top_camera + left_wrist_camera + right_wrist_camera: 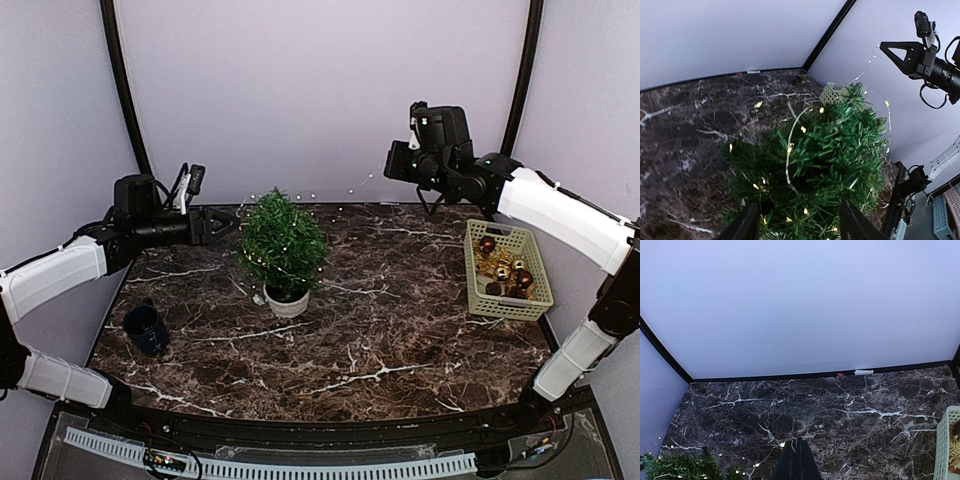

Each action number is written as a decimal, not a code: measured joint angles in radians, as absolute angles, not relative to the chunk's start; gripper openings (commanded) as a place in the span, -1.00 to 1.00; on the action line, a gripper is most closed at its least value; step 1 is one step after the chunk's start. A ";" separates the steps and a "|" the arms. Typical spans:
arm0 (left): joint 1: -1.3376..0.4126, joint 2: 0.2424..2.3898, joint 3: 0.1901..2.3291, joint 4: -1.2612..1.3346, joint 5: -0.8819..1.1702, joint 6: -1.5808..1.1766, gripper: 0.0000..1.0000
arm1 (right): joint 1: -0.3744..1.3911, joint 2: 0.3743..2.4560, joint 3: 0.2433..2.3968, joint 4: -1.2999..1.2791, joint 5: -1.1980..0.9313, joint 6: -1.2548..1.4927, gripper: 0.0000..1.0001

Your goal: Decorate the small christmas tree

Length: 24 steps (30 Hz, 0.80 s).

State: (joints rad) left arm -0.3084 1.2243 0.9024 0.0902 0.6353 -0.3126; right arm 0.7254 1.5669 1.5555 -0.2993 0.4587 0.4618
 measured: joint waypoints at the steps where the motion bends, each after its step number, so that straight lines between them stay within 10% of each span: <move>1: -0.314 1.227 0.891 0.083 0.640 -0.320 0.01 | 0.725 1.567 1.555 -0.299 0.455 0.462 -1.00; 24: -0.358 1.260 0.868 0.072 0.671 -0.405 -0.74 | 0.725 1.567 1.555 -0.297 0.422 0.469 -1.00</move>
State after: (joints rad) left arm -0.3584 1.2598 0.8677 0.0719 0.6708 -0.4049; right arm 0.7254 1.5669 1.5555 -0.2966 0.4225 0.4686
